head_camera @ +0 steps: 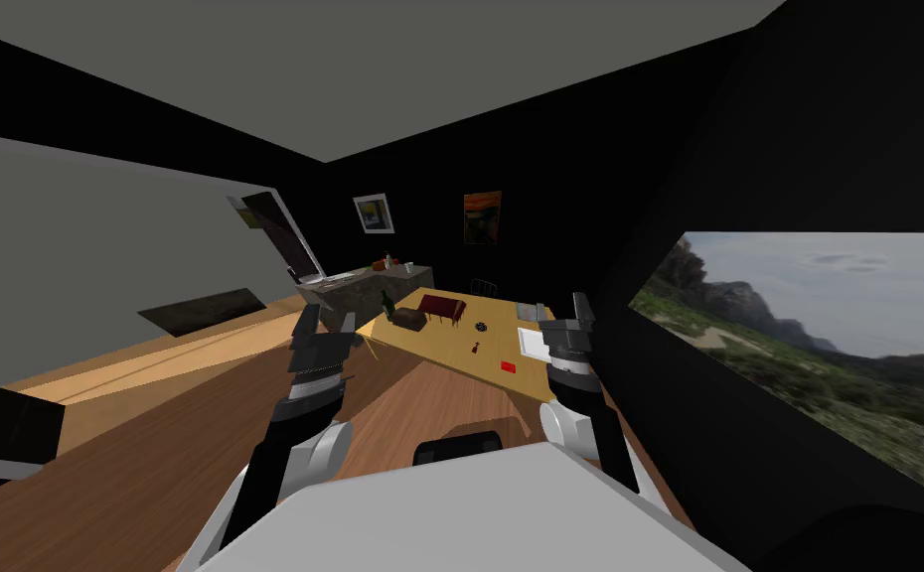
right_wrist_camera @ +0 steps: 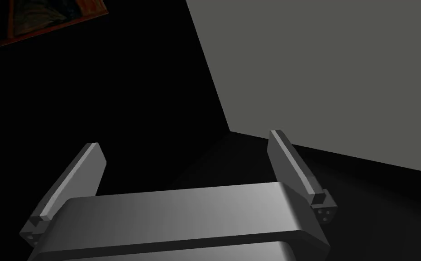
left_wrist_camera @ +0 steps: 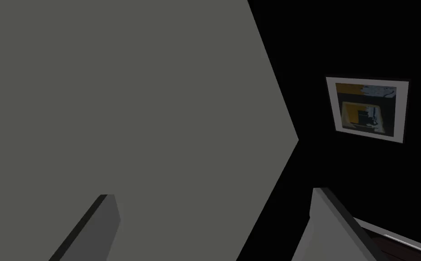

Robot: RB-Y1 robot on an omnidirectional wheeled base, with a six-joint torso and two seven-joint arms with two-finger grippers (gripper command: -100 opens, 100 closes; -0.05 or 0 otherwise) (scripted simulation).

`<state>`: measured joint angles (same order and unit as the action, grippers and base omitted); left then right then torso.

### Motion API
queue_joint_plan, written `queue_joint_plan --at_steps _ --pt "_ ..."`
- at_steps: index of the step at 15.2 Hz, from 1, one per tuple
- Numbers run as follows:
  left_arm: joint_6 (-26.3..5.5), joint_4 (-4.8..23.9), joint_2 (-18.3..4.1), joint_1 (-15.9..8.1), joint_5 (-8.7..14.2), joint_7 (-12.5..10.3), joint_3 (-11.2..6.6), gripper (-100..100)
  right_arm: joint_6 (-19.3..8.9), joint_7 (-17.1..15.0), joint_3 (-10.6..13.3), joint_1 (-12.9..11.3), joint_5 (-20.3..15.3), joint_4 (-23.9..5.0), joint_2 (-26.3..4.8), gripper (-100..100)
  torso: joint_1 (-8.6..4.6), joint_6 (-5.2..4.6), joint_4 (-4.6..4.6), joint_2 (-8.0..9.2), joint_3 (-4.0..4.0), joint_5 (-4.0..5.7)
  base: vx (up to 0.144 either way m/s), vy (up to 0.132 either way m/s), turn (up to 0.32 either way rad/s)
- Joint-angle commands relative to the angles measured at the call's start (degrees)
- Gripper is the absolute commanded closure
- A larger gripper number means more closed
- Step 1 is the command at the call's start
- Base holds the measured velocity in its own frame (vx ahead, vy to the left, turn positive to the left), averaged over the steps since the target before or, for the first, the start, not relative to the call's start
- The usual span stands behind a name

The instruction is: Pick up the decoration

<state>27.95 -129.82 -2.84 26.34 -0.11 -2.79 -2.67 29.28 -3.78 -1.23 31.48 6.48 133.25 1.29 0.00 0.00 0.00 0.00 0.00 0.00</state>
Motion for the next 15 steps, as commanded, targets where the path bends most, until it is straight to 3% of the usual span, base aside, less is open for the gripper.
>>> queue_joint_plan --at_steps 1,3,6,15 --pt "0.0 0.0 0.0 0.0 0.0 0.0 0.0 0 -0.65 -0.72 -0.42 -0.25 0.05 -0.44 -2.28 -100 0.0 0.0 0.0 0.0 0.0 0.0 0.003 0.005 0.023" --pt "0.0 0.0 0.0 0.0 0.0 0.0 0.0 0 -1.32 -1.46 -0.86 -0.5 0.1 -0.9 -3.83 -100 0.01 0.01 0.0 -0.02 0.01 0.0 0.008 0.014 0.045" --pt "0.0 0.0 0.0 0.0 0.0 0.0 0.0 0 -4.61 -5.1 -2.99 -1.75 0.34 -3.13 -7.74 -100 0.05 0.02 0.01 -0.06 0.03 -0.01 0.015 0.024 0.084" --pt "0.0 0.0 0.0 0.0 0.0 0.0 0.01 0 -11.63 -12.83 -7.52 -4.43 0.86 -7.96 -10.6 -100 0.11 0.02 0.03 -0.12 0.07 -0.02 0.023 0.031 0.076"
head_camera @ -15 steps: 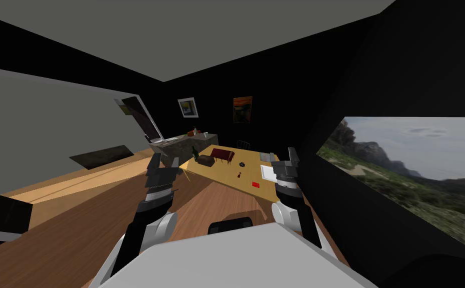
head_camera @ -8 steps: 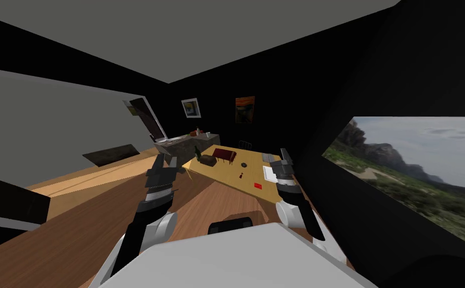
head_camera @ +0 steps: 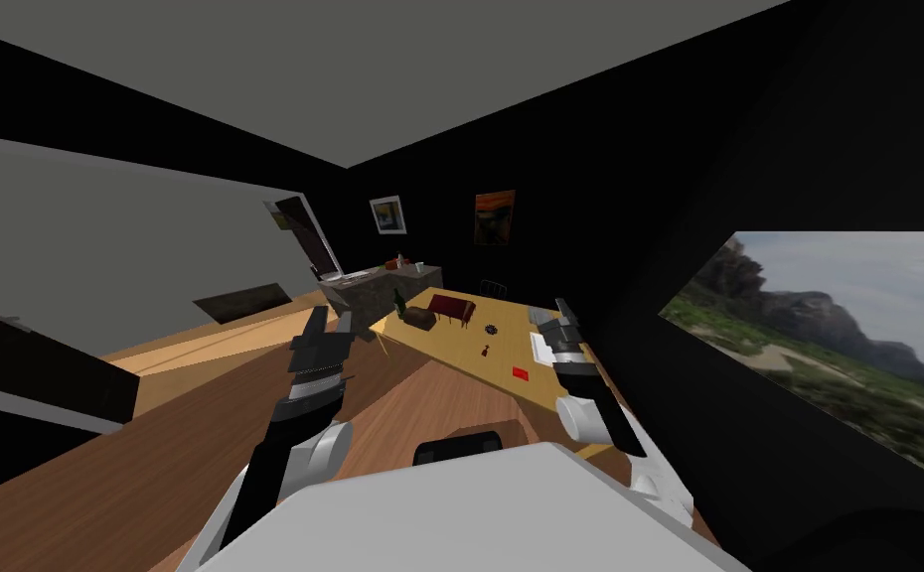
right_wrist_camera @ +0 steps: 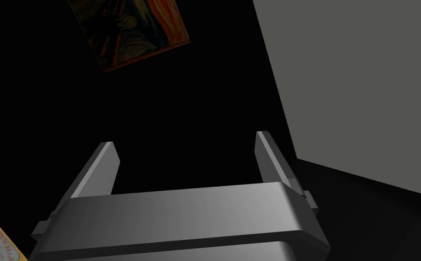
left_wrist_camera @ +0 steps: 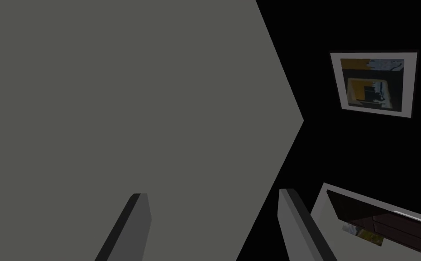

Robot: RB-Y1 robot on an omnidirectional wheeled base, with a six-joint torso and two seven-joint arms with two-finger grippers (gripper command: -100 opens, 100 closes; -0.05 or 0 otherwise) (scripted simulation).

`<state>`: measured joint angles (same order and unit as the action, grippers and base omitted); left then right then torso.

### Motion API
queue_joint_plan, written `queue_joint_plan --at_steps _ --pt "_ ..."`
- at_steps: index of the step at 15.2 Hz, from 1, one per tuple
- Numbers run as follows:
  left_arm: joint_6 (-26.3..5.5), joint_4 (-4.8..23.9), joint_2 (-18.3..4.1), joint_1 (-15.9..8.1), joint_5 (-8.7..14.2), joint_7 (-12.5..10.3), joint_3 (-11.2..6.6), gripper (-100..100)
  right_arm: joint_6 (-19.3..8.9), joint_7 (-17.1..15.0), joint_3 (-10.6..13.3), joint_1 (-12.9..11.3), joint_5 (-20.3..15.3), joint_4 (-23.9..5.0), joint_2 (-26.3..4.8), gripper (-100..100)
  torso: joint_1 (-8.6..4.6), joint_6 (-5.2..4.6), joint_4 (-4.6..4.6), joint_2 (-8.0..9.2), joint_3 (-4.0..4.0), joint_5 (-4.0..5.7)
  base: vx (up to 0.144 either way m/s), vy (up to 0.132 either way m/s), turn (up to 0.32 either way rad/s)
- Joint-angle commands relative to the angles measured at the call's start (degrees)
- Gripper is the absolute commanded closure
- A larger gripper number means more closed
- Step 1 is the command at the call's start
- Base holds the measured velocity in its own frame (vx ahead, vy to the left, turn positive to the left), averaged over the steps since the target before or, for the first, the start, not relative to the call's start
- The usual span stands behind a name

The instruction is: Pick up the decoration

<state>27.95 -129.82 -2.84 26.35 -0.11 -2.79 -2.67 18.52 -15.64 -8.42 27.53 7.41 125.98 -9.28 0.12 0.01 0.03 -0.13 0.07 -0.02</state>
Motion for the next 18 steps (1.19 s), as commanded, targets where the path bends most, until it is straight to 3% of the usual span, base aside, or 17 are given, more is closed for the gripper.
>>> queue_joint_plan --at_steps 1,4,5,7,8,9,10,12,13,15,16,18 --pt "0.0 0.0 0.0 0.0 0.0 0.0 0.0 0 -2.86 -2.86 -1.71 -1.3 0.09 -2.2 -0.43 -100 0.0 0.0 0.0 0.0 0.0 0.0 0.034 0.039 0.107" --pt "0.0 0.0 0.0 0.0 0.0 0.0 0.0 0 -5.29 -5.83 -3.17 -2.18 0.25 -3.81 -0.74 -100 0.01 0.01 0.01 -0.02 0.02 0.0 0.027 0.032 0.094" --pt "0.0 0.0 0.0 0.0 0.0 0.0 0.0 0 -7.14 -7.31 -4.72 -3.11 0.42 -5.51 -0.97 -100 0.01 0.0 0.0 -0.01 0.01 0.0 0.028 0.038 0.117" --pt "0.0 0.0 0.0 0.0 0.0 0.0 0.0 0 -7.69 -8.46 -4.72 -3.11 0.42 -5.51 -0.97 -100 0.03 0.01 0.0 -0.02 0.01 -0.01 0.026 0.034 0.075" --pt "0.0 0.0 0.0 0.0 0.0 0.0 0.0 0 -10.21 -10.59 -6.33 -4.08 0.6 -7.32 -1.12 -100 0.02 -0.01 0.0 0.0 0.0 -0.01 0.029 0.03 0.087" --pt "0.0 0.0 0.0 0.0 0.0 0.0 0.0 0 -10.21 -11.2 -6.33 -4.08 0.6 -7.32 -1.12 -100 0.01 0.02 0.0 -0.02 0.01 0.0 0.031 0.033 0.111" --pt "0.0 0.0 0.0 0.0 0.0 0.0 0.0 0 -12.04 -12.62 -7.99 -5.1 0.79 -9.2 -1.21 -100 0.02 0.01 0.0 -0.02 0.01 0.0 0.034 0.043 0.142" --pt "0.0 0.0 0.0 0.0 0.0 0.0 0.0 0 -12.81 -14.05 -7.99 -5.1 0.79 -9.2 -1.21 -100 0.04 0.0 0.01 -0.03 0.02 -0.01 0.028 0.032 0.057" --pt "0.0 0.0 0.0 0.0 0.0 0.0 0.0 0 -15.25 -16.09 -9.71 -6.15 0.98 -11.18 -1.25 -100 0.01 -0.01 0.0 0.0 0.0 -0.01 0.028 0.031 0.087" --pt "0.0 0.0 0.0 0.0 0.0 0.0 0.0 0 -15.51 -16.98 -9.71 -6.15 0.98 -11.18 -1.25 -100 0.02 0.01 0.0 -0.01 0.01 0.0 0.025 0.026 0.078" --pt "0.0 0.0 0.0 0.0 0.0 0.0 0.0 0 -18.11 -19.1 -11.47 -7.23 1.17 -13.22 -1.24 -100 0.0 -0.01 0.0 0.02 -0.01 0.0 0.02 0.029 0.105" --pt "0.0 0.0 0.0 0.0 0.0 0.0 0.0 0 -18.27 -19.98 -11.47 -7.23 1.17 -13.22 -1.24 -100 0.02 0.01 0.0 0.02 -0.01 -0.01 0.021 0.028 0.076"
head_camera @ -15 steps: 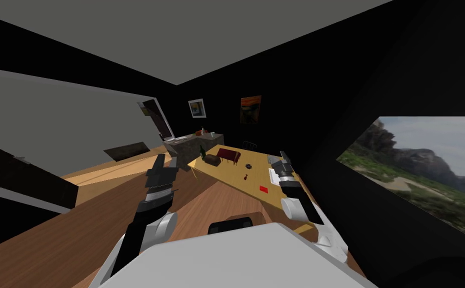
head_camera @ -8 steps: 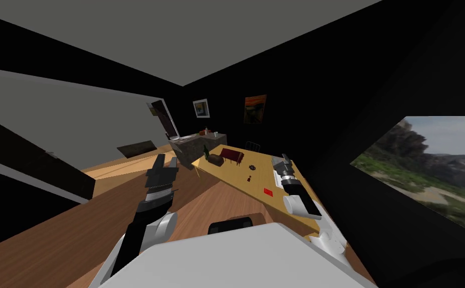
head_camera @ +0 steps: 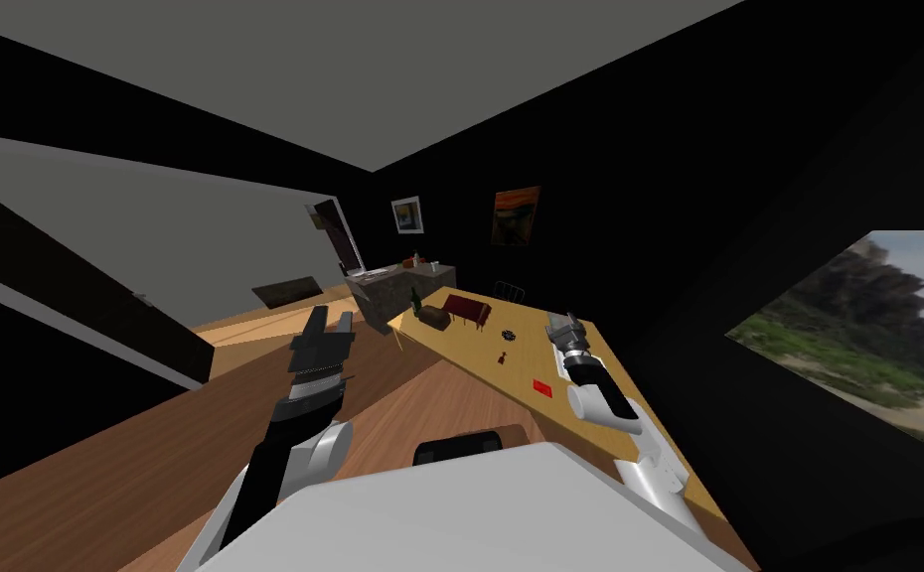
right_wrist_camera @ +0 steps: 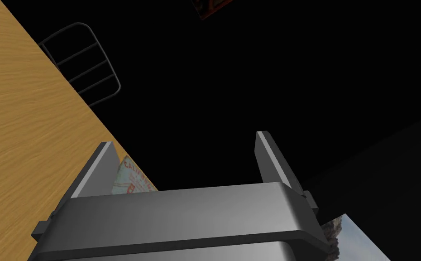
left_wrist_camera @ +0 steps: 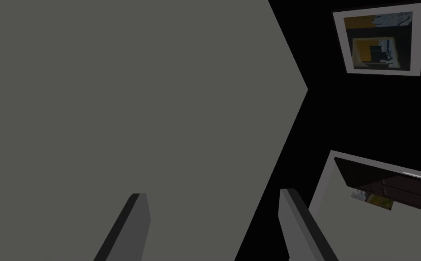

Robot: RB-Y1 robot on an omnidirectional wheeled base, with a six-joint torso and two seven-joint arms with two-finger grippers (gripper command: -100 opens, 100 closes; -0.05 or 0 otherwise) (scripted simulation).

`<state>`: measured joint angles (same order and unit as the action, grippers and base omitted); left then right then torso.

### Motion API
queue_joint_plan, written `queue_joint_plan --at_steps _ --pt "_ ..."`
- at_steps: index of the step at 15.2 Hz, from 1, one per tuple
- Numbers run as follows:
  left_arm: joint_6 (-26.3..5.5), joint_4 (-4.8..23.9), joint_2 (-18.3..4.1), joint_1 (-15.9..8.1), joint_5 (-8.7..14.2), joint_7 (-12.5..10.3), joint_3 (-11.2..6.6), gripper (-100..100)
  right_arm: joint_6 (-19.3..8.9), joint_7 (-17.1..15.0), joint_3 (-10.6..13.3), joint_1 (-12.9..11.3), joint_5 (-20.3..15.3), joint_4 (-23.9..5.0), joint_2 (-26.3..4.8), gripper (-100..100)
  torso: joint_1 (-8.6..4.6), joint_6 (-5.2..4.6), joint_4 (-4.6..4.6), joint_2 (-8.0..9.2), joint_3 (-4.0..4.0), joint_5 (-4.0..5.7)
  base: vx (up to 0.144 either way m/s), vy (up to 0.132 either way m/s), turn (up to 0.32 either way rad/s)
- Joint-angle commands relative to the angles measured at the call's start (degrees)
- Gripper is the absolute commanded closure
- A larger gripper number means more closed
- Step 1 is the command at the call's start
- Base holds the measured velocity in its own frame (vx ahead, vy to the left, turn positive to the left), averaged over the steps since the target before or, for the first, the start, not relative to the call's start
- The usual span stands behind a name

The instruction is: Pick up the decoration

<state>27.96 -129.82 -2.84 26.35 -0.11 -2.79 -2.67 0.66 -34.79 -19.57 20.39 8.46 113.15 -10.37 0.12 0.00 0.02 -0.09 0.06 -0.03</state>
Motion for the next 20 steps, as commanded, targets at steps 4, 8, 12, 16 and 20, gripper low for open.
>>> queue_joint_plan --at_steps 4,8,12,16,20 --pt "0.0 0.0 0.0 -0.01 0.0 0.0 0.01 0 -6.12 -6.47 -3.94 -2.34 0.5 -4.7 -0.03 -100 0.04 0.04 0.01 -0.06 0.03 0.0 0.033 0.038 0.123" --pt "0.0 0.0 0.0 0.0 0.0 0.0 0.0 0 -9.04 -10.14 -5.79 -3.5 0.7 -6.94 0.06 -100 0.05 0.02 0.01 -0.07 0.04 -0.01 0.034 0.03 0.064" --pt "0.0 0.0 0.0 0.0 0.0 0.0 0.0 0 -14.1 -15.2 -9.5 -5.87 1.09 -11.52 0.24 -100 0.0 0.0 0.01 -0.02 0.01 0.0 0.03 0.026 0.088" --pt "0.0 0.0 0.0 0.0 0.0 0.0 0.0 0 -17.93 -19.38 -11.37 -7.06 1.28 -13.96 0.31 -100 0.02 0.02 0.01 -0.04 0.02 0.0 0.033 0.028 0.103" --pt "0.0 0.0 0.0 0.0 0.0 0.0 0.0 0 -20.9 -22.8 -13.22 -8.26 1.47 -16.37 0.36 -100 0.02 0.01 0.01 -0.04 0.02 0.0 0.029 0.025 0.066"
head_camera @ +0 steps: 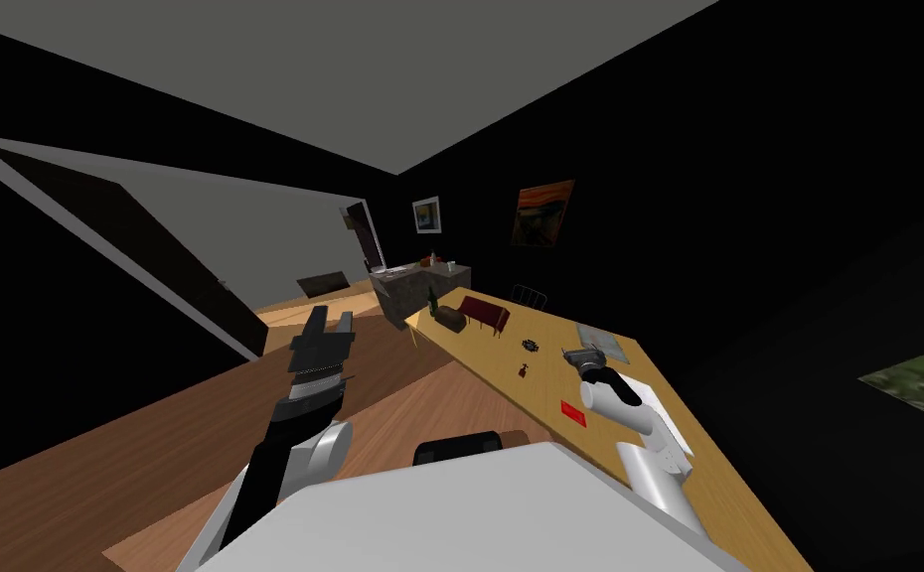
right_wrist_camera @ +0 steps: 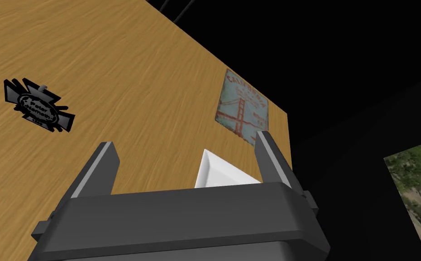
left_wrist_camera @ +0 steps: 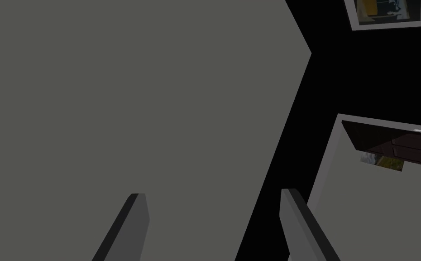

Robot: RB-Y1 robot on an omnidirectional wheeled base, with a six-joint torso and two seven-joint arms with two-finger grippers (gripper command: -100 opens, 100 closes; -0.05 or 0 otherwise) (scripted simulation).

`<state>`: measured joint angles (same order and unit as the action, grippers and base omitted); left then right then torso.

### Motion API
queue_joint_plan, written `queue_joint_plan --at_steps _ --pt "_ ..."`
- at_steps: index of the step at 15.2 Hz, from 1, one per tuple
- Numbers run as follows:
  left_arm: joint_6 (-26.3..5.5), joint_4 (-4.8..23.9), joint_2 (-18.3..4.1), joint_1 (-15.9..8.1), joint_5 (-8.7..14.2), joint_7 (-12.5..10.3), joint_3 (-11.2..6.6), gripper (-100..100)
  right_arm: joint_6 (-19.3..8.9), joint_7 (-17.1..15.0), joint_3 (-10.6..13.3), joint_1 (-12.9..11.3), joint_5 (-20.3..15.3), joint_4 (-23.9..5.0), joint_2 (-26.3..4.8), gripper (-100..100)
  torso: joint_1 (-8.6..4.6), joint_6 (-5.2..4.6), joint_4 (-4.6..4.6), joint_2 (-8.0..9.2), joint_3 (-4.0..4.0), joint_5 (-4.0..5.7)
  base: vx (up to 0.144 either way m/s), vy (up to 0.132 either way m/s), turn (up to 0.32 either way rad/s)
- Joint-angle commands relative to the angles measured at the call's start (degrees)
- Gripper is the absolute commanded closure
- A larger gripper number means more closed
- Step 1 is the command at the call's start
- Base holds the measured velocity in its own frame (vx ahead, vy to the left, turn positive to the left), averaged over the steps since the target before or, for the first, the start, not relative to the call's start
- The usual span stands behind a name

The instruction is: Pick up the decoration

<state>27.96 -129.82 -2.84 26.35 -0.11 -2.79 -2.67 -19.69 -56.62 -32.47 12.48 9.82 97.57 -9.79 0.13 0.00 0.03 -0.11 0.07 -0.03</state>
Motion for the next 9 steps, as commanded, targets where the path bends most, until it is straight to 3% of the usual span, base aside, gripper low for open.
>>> queue_joint_plan --at_steps 1,3,4,6,7,9 --pt "0.0 0.0 0.0 0.0 0.0 0.0 0.0 0 -2.86 -2.86 -2.17 -1.55 0.29 -2.86 -0.2 -100 0.0 0.0 0.0 0.0 0.0 0.0 0.027 0.03 0.127" --pt "0.0 0.0 0.0 0.0 0.0 0.0 0.0 0 -3.5 -4.11 -2.17 -1.55 0.29 -3.21 -0.2 -100 0.02 0.02 0.0 -0.01 0.01 0.0 0.028 0.026 0.08" --pt "0.0 0.0 0.0 0.0 0.0 0.0 0.0 0 -5.69 -6.09 -3.99 -2.74 0.48 -5.62 -0.22 -100 0.01 0.0 0.0 0.01 0.0 0.0 0.03 0.026 0.085" --pt "0.0 0.0 0.0 0.0 0.0 0.0 0.0 0 -6.43 -7.21 -3.99 -2.74 0.48 -5.64 -0.22 -100 0.02 0.01 0.0 -0.01 0.0 0.0 0.032 0.024 0.076" --pt "0.0 0.0 0.0 0.0 0.0 0.0 0.0 0 -8.49 -9.24 -5.78 -3.93 0.65 -8.01 -0.27 -100 0.0 0.0 0.0 0.0 0.0 0.0 0.037 0.021 0.103" --pt "0.0 0.0 0.0 0.0 0.0 0.0 0.0 0 -9.32 -10.26 -5.78 -3.93 0.65 -8.07 -0.27 -100 0.01 0.01 0.01 -0.04 0.02 0.01 0.035 0.022 0.08"
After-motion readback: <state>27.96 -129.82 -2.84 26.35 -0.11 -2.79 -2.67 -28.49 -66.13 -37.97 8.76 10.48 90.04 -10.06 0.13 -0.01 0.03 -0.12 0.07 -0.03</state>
